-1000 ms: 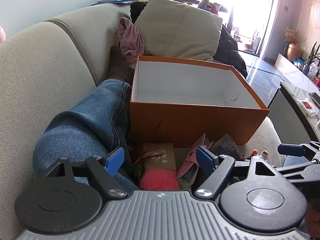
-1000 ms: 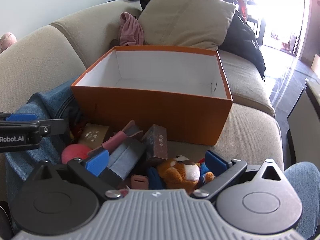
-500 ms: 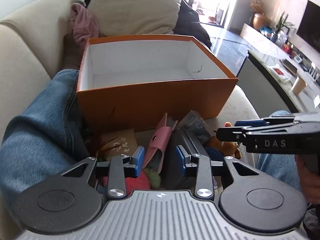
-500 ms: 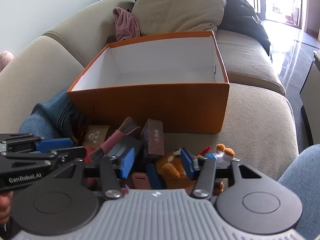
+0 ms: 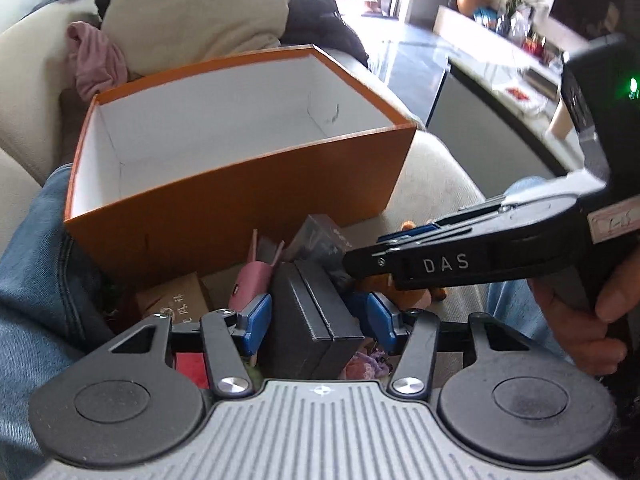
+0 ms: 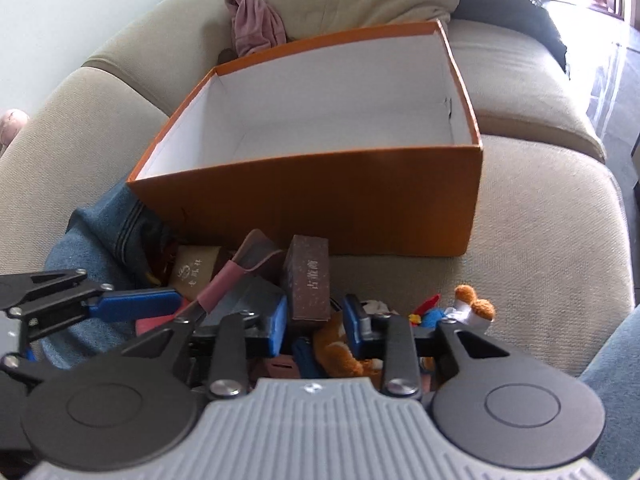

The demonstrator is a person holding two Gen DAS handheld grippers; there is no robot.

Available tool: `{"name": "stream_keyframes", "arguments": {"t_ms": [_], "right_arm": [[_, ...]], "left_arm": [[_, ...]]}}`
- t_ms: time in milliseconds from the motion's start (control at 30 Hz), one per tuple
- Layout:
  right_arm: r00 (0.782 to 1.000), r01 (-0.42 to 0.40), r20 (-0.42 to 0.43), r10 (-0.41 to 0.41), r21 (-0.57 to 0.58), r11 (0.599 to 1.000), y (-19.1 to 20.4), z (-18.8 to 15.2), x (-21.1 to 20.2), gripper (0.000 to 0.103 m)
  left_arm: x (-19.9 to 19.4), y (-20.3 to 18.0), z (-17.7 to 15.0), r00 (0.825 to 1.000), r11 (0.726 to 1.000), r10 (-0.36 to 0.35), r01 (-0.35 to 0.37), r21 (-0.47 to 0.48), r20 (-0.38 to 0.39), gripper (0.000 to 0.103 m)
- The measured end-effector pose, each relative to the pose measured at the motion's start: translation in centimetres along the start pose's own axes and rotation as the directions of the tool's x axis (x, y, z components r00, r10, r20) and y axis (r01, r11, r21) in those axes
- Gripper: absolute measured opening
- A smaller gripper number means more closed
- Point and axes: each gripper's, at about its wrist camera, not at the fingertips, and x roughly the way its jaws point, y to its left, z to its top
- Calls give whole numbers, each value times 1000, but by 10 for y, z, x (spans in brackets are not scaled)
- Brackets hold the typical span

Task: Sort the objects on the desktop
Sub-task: 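Grasp the dark grey case with the left tool while the right tool grasps the brown block, then lift both held items and carry them over into the orange box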

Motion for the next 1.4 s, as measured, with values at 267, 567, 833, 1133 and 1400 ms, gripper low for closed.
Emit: {"name": "stream_keyframes", "arguments": {"t_ms": [267, 567, 833, 1133, 1400], "right_arm": [[998, -45, -38, 46, 18, 999, -7, 6, 19, 34], [989, -112, -98, 114, 25, 993, -6, 14, 36, 25], [993, -108, -58, 106, -29, 994, 1, 16, 14, 24], [991, -113, 65, 119, -99, 989, 13, 33, -40, 24], [970, -36, 231, 72, -157, 987, 16, 81, -81, 24]], "left_arm": [[25, -16, 4, 993, 993, 91, -84, 83, -75, 62], [13, 22, 2, 990, 993, 95, -101, -55, -105, 40], [-22, 54, -2, 1000, 978, -8, 5, -207, -13, 39], [-59, 60, 30, 987, 980, 14, 18, -196, 162, 39], [-55, 73, 80, 956, 974, 87, -23, -224, 280, 39]]}}
